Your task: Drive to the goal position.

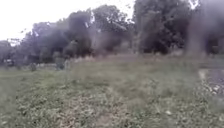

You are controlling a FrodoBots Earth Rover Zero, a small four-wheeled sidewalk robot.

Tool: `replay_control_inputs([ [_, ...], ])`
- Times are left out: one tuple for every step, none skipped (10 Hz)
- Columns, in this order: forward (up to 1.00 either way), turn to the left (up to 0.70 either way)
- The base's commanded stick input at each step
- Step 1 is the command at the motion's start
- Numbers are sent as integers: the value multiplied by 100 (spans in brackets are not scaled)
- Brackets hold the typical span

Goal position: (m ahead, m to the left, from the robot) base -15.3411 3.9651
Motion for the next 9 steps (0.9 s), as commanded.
replay_control_inputs([
  [45, 0],
  [45, 0],
  [45, 0],
  [45, 0],
  [45, 0],
  [45, 0],
  [45, 0],
  [45, 0],
  [45, 0],
])
